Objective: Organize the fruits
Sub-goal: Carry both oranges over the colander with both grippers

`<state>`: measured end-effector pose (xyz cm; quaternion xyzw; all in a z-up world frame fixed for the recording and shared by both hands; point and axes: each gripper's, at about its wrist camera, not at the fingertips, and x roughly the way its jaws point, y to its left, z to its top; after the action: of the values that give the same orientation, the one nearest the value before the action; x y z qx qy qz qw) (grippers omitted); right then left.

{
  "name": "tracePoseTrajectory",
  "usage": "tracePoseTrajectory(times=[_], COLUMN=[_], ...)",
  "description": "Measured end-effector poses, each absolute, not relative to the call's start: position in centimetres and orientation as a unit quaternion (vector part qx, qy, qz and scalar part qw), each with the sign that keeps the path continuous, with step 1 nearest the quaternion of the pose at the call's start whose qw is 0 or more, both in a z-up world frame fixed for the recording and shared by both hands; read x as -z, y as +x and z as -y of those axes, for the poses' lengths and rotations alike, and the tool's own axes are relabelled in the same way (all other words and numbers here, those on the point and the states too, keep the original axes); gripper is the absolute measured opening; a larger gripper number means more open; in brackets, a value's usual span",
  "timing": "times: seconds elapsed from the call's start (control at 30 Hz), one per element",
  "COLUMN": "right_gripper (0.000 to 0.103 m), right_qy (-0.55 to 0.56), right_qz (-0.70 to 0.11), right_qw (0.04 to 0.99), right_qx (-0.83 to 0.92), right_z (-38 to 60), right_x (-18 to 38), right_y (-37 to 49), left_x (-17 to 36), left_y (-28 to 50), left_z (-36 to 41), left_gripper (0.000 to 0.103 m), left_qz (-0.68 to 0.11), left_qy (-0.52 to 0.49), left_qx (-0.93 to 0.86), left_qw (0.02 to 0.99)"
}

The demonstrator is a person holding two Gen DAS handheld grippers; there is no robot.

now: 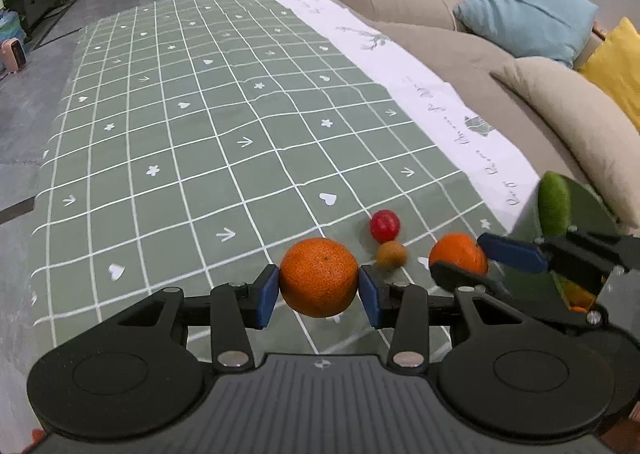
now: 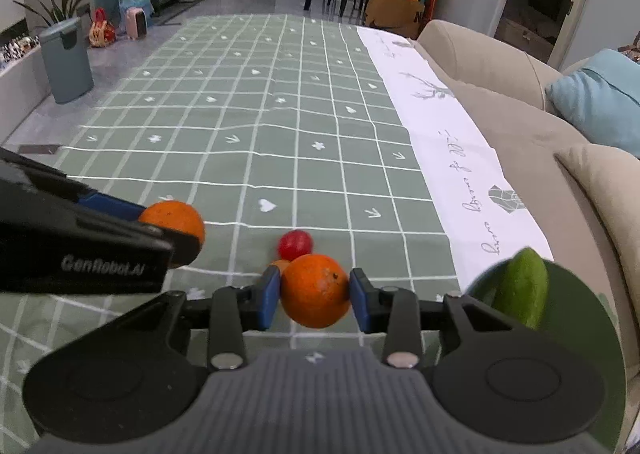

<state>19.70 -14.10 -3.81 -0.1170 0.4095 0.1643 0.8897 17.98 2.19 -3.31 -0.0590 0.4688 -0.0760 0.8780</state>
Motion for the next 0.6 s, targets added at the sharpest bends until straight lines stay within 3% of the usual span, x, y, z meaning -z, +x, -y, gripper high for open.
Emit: tracePoseTrajectory(times=[0.6], right_gripper=[0.034], right_qy=[-0.074], right_qz=[-0.409], right_qw=[0.895], right_qx=[-0.163], right_z=[21.3], right_x=[-0.1], right_y=[10.9], left_x=[-1.9], left_y=[11.7], left_z=[2.3], left_gripper=[0.049], left_qz=[-0.449], left_qy=[-0.041], left_qx=[0.146], left_qw=[0.880])
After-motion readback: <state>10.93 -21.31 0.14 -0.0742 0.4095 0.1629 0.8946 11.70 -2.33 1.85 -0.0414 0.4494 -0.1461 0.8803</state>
